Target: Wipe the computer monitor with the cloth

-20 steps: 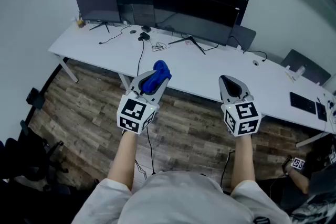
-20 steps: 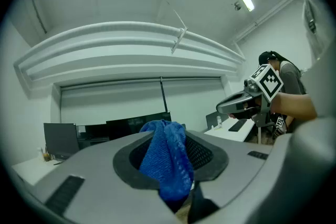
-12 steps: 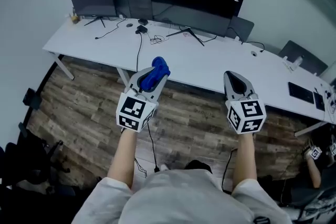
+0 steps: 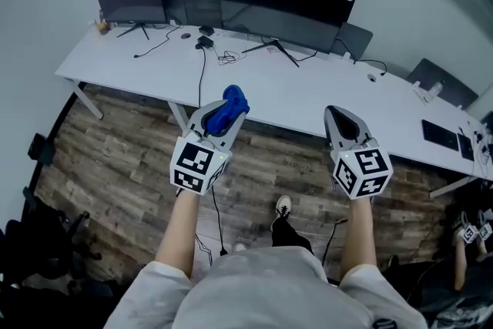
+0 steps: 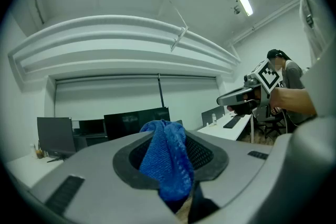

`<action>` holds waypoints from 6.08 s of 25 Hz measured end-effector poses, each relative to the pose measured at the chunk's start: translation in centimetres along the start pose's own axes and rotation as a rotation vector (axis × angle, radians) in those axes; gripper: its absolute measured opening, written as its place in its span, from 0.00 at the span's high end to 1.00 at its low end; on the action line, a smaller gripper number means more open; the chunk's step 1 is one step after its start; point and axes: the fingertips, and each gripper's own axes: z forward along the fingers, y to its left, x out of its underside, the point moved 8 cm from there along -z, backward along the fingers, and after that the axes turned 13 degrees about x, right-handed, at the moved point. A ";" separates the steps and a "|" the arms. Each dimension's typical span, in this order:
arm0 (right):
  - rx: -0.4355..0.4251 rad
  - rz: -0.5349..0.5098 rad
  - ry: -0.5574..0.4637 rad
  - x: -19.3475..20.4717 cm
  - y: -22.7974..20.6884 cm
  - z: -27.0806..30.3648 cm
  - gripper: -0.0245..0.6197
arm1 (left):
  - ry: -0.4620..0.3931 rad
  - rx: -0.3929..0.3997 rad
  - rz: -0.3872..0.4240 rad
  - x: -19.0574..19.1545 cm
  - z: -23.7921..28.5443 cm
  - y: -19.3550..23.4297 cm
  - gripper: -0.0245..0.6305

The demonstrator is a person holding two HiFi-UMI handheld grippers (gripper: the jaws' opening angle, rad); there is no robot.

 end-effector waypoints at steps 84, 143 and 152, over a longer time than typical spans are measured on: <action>0.135 -0.005 0.009 -3.6 -15.5 51.6 0.94 | -0.002 0.120 0.065 -6.7 51.0 47.6 0.76; 0.047 -0.021 0.179 0.6 1.4 60.9 0.94 | 0.237 0.015 -0.138 16.1 38.6 65.8 0.76; 0.044 -0.002 0.246 5.4 1.0 62.3 0.94 | 0.372 0.010 -0.241 24.7 40.9 64.3 0.76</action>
